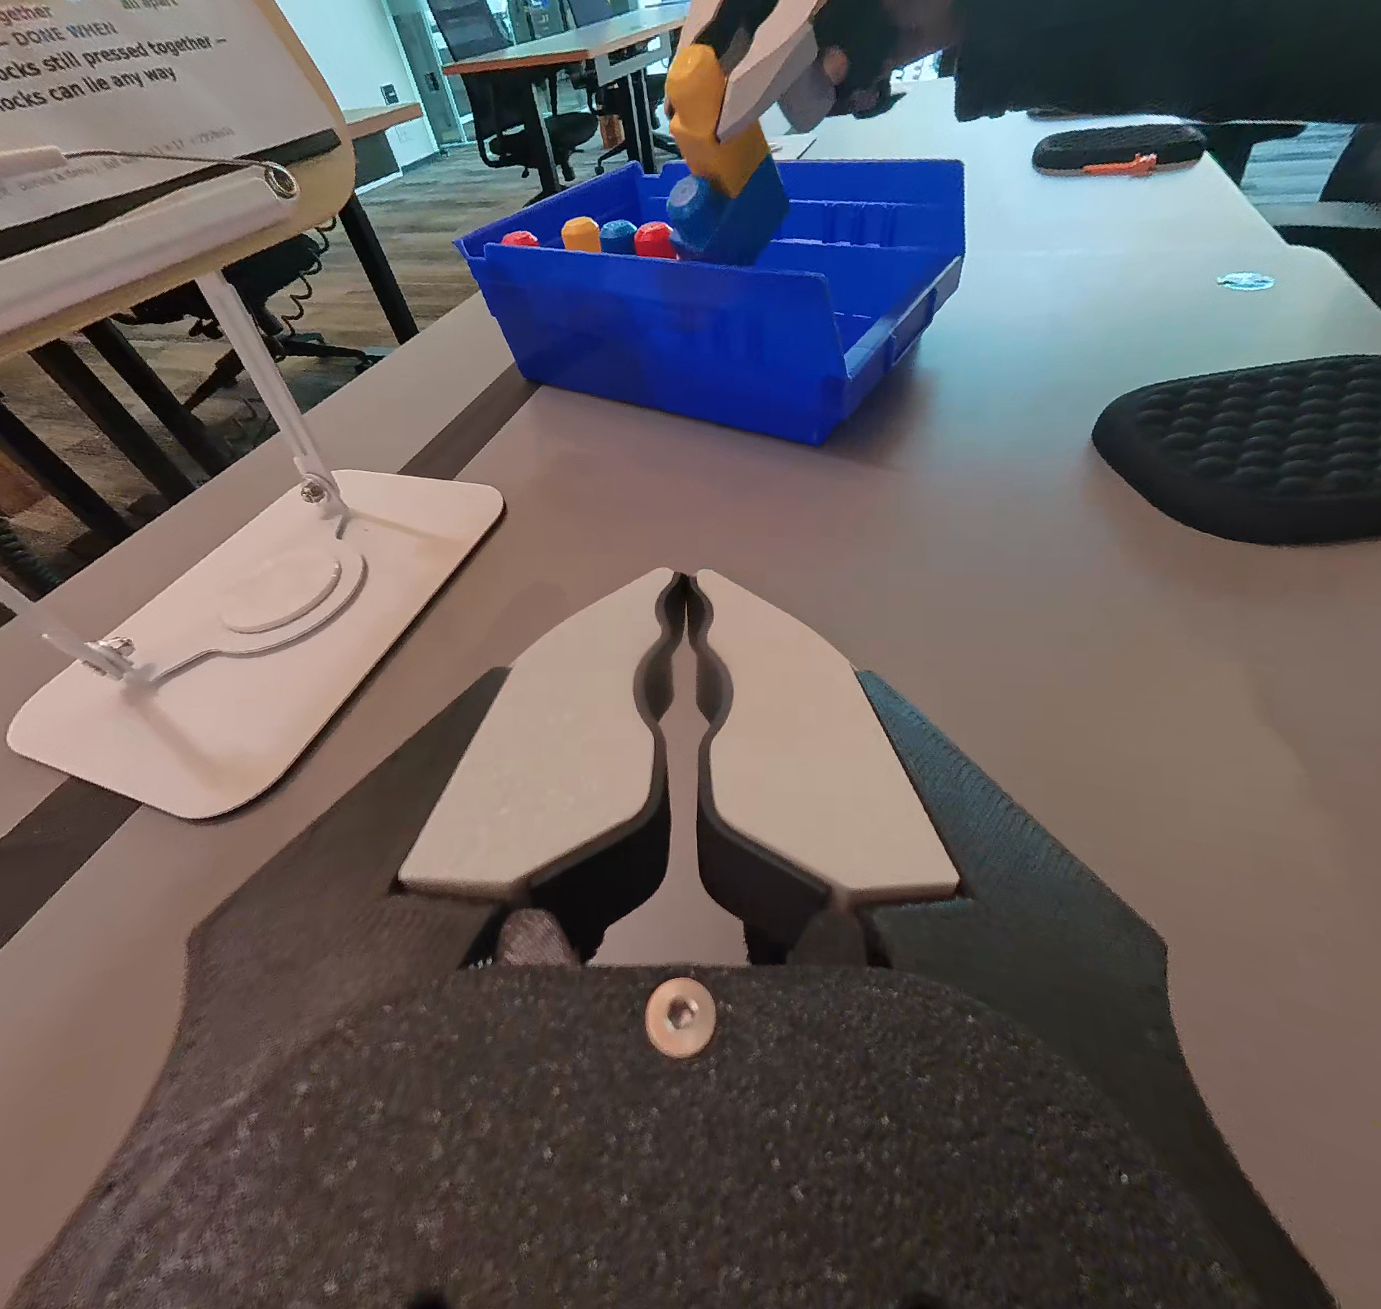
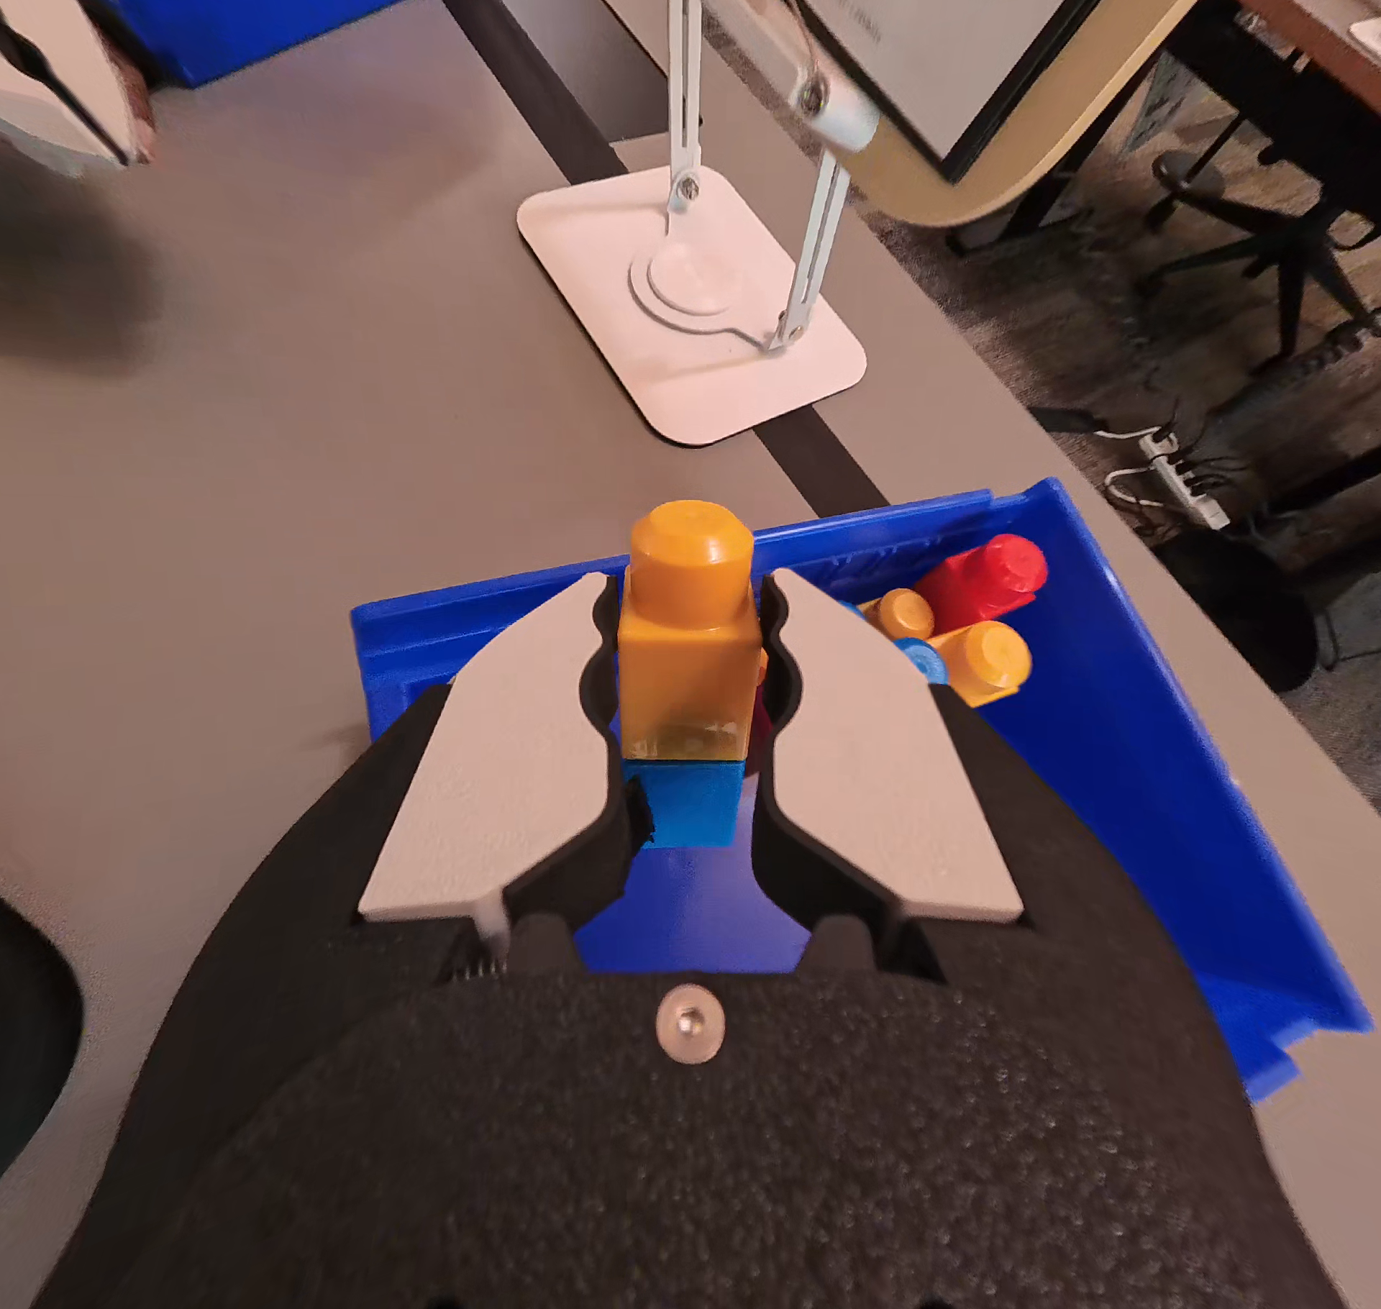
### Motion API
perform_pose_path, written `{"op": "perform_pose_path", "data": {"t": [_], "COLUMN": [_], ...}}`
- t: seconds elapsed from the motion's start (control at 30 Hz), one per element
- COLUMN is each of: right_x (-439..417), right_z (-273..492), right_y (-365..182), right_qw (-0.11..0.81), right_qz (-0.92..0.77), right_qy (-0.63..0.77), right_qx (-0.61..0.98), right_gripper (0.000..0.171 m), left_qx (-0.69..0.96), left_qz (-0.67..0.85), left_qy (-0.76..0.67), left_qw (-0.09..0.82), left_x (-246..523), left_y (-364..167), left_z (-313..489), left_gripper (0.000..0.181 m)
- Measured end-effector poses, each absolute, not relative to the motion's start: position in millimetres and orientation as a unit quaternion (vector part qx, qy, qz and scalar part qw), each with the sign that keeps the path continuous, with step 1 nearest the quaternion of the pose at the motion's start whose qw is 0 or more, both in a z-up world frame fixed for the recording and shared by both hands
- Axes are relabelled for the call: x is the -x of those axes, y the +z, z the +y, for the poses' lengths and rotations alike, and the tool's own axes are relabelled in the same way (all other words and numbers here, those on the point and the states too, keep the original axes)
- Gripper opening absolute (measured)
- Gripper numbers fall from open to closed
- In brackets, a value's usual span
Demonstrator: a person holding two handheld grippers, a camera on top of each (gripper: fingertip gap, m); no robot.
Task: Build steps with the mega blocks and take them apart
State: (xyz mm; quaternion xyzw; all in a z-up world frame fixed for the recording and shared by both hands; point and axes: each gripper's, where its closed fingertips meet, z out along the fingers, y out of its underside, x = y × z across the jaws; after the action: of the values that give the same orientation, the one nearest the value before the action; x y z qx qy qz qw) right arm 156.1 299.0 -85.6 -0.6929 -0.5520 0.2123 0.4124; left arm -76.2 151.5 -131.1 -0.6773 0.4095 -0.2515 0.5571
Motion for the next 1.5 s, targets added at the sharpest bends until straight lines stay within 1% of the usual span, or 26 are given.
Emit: {"op": "perform_pose_path", "data": {"t": [0.2, 0.33, 0.57, 0.67, 0.77, 0.93, 1.03, 1.13, 1.3, 1.5], "right_x": [-142.4, -141.1, -147.0, -152.0, -163.5, -197.4, -202.5, -199.9, -184.0, -186.3], "right_z": [311.7, 311.6, 310.6, 311.1, 311.0, 305.1, 303.2, 306.7, 310.1, 317.5], "right_y": [-117.6, -130.6, -153.2, -154.6, -158.2, -182.6, -189.3, -188.9, -189.0, -188.6], "right_qw": [0.4, 0.392, 0.374, 0.363, 0.334, 0.233, 0.205, 0.202, 0.212, 0.203], "right_qz": [-0.539, -0.541, -0.561, -0.561, -0.57, -0.614, -0.628, -0.642, -0.649, -0.647], "right_qy": [0.214, 0.228, 0.208, 0.201, 0.176, 0.075, 0.044, 0.022, 0.026, -0.008], "right_qx": [0.71, 0.709, 0.709, 0.716, 0.73, 0.75, 0.749, 0.739, 0.73, 0.735], "right_gripper": [0.036, 0.036, 0.036, 0.036, 0.036, 0.037, 0.038, 0.037, 0.037, 0.038], "left_qx": [0.679, 0.68, 0.683, 0.684, 0.685, 0.687, 0.689, 0.69, 0.691, 0.692], "left_qz": [0.414, 0.416, 0.423, 0.425, 0.426, 0.429, 0.433, 0.436, 0.436, 0.436], "left_qy": [-0.248, -0.248, -0.242, -0.24, -0.241, -0.24, -0.238, -0.237, -0.238, -0.238], "left_qw": [0.553, 0.55, 0.544, 0.542, 0.54, 0.535, 0.531, 0.527, 0.525, 0.523], "left_x": [75.8, 75.7, 74.8, 74.6, 74.5, 73.5, 72.5, 71.7, 72.2, 73.1], "left_y": [-133.9, -135.1, -139.7, -141.0, -142.2, -145.1, -148.0, -150.1, -150.5, -152.0], "left_z": [151.3, 151.0, 150.7, 150.6, 150.4, 150.3, 149.8, 149.3, 149.2, 149.6], "left_gripper": [0.0, 0.0, 0.0, 0.0, 0.0, 0.0, 0.0, 0.0, 0.0, 0.0]}}
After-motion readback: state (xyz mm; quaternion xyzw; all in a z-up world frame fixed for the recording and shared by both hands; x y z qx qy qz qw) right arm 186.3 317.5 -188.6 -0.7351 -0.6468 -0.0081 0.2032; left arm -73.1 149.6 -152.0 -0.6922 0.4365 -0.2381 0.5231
